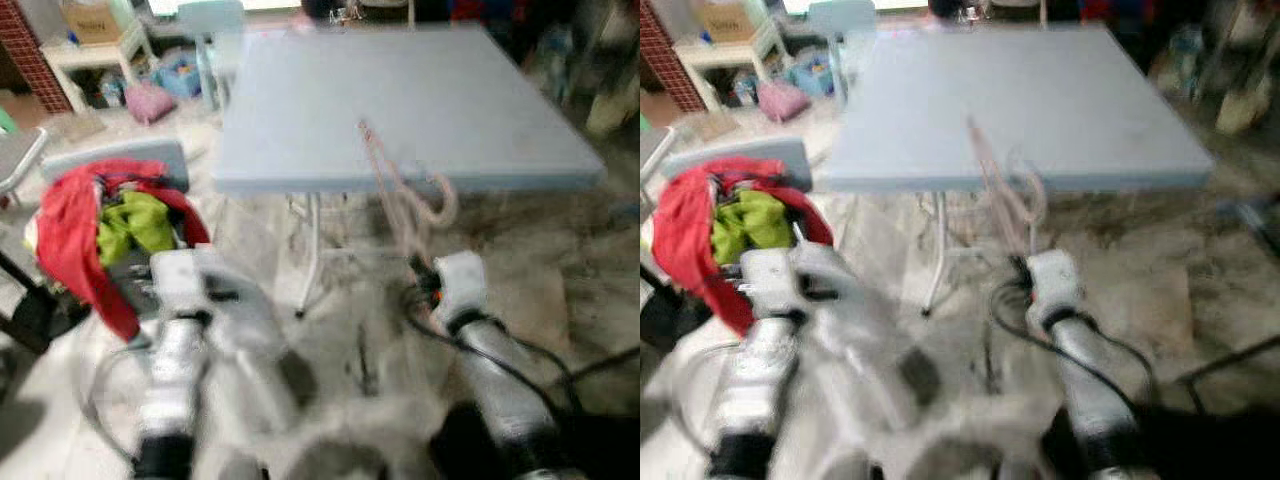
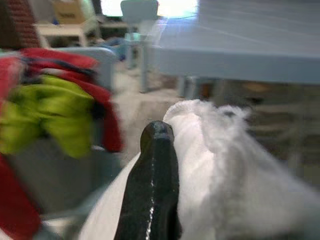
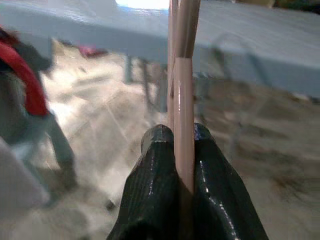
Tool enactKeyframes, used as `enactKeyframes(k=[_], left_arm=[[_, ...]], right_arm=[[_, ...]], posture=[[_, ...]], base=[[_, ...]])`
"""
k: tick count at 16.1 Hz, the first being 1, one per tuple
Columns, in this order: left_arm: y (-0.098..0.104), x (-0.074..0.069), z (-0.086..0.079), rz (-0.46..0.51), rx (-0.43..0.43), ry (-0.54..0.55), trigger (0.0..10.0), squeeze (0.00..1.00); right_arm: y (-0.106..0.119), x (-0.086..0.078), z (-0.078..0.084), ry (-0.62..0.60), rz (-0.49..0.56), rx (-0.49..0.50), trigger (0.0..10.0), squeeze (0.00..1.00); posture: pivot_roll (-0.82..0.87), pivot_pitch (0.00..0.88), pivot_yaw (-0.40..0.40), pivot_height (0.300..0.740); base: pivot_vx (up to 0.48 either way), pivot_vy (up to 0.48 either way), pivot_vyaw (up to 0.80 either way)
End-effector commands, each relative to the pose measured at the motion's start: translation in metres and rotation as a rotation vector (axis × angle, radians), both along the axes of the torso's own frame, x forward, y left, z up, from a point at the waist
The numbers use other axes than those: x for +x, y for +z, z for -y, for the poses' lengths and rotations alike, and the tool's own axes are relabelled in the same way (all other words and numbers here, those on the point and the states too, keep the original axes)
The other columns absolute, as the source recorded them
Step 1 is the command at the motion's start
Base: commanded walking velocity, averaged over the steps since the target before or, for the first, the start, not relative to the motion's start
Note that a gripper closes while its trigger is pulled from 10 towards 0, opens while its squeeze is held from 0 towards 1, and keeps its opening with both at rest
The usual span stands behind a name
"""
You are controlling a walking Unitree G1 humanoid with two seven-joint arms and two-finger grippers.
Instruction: Hang hanger
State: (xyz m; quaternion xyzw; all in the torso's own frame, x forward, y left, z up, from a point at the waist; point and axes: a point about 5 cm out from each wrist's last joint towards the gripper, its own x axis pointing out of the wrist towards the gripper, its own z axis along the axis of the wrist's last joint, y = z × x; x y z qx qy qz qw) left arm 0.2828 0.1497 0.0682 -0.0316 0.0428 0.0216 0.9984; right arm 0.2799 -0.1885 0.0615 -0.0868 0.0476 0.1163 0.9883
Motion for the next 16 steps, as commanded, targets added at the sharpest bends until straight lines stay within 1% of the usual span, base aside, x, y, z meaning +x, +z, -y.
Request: enactKeyframes(k=[1, 2, 3, 4, 6, 7, 8, 12, 16], left_arm=[[0.019, 0.005, -0.012, 0.081, 0.030, 0.020, 10.0, 0.00], [0.023, 0.005, -0.013, 0.097, 0.032, 0.019, 10.0, 0.00], [0.033, 0.005, -0.016, 0.148, 0.057, 0.034, 10.0, 0.00], [0.044, 0.006, -0.015, 0.196, 0.067, 0.027, 10.0, 0.00], [0.059, 0.007, -0.013, 0.237, 0.055, 0.031, 10.0, 0.00], [0.069, 0.009, -0.011, 0.272, 0.051, 0.027, 10.0, 0.00], [0.075, 0.010, -0.009, 0.291, 0.033, 0.018, 10.0, 0.00], [0.079, 0.011, -0.008, 0.296, 0.023, 0.007, 10.0, 0.00], [0.084, 0.012, -0.008, 0.307, 0.012, 0.016, 10.0, 0.00]], right_arm=[[0.009, 0.005, -0.007, 0.003, 0.046, 0.013, 10.0, 0.00], [0.010, 0.006, -0.006, -0.002, 0.051, 0.015, 10.0, 0.00], [0.013, 0.006, -0.006, -0.006, 0.069, -0.008, 10.0, 0.00], [0.018, 0.007, -0.007, 0.000, 0.095, -0.009, 10.0, 0.00], [0.027, 0.007, -0.009, -0.006, 0.130, 0.002, 10.0, 0.00], [0.031, 0.007, -0.009, -0.010, 0.143, 0.015, 10.0, 0.00], [0.031, 0.006, -0.009, -0.012, 0.145, 0.016, 10.0, 0.00], [0.028, 0.002, -0.010, -0.009, 0.138, 0.013, 10.0, 0.00], [0.027, 0.002, -0.009, -0.008, 0.120, 0.027, 10.0, 0.00]], posture=[[-0.05, 0.000, 0.044, 0.740], [-0.05, 0.000, 0.042, 0.740], [-0.05, 0.000, 0.043, 0.740], [-0.05, 0.000, 0.043, 0.740], [-0.05, 0.000, 0.044, 0.740], [-0.05, 0.000, 0.041, 0.740], [-0.05, 0.000, 0.041, 0.740], [-0.05, 0.000, 0.041, 0.740], [-0.06, 0.000, 0.037, 0.740]], base=[[0.000, 0.000, 0.00], [0.000, 0.000, 0.00], [0.000, 0.000, 0.00], [0.000, 0.000, 0.00], [0.000, 0.000, 0.00], [0.000, 0.000, 0.00], [0.000, 0.000, 0.00], [0.000, 0.000, 0.00], [0.288, 0.000, 0.00]])
